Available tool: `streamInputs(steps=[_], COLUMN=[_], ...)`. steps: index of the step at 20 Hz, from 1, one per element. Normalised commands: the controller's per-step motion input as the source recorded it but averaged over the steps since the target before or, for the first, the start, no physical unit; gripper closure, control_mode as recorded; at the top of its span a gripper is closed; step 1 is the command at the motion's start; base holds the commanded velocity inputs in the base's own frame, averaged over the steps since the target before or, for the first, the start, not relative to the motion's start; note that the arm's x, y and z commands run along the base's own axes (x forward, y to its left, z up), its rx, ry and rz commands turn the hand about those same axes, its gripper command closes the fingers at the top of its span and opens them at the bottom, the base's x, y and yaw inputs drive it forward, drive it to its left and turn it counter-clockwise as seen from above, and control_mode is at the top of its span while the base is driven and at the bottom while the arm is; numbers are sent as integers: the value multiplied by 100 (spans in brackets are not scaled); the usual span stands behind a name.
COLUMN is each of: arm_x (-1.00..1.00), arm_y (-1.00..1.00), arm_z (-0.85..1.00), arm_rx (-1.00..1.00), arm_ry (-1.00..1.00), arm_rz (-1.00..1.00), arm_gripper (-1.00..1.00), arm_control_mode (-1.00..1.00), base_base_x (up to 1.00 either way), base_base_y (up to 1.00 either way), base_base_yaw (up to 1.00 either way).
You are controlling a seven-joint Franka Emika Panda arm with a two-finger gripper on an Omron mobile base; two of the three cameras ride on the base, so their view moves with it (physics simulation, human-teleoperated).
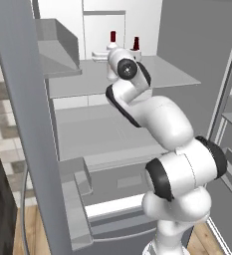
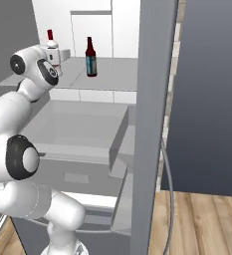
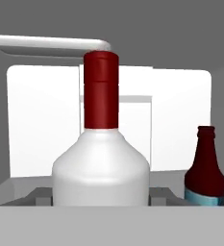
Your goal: Place the liquor and beer on the top shelf of the fridge to keep them out of children's reach, and place the tangerine on lower shelves for easy access.
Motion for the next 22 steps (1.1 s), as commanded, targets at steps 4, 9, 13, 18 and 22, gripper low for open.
streamInputs(steps=[4, 9, 13, 18, 22], arm_x=[34, 35, 32, 26, 21], arm_y=[11, 9, 2, 1, 2], arm_z=[-1, -15, -30, -37, -38], arm_rx=[0, 0, 0, 0, 0], arm_ry=[2, 2, 0, 0, 0], arm_rz=[0, 0, 0, 0, 0], arm_gripper=[100, 100, 100, 100, 100], arm_control_mode=[-100, -100, -100, -100, -100], base_base_x=[0, 0, 0, 0, 0], base_base_y=[0, 0, 0, 0, 0], base_base_yaw=[0, 0, 0, 0, 0])
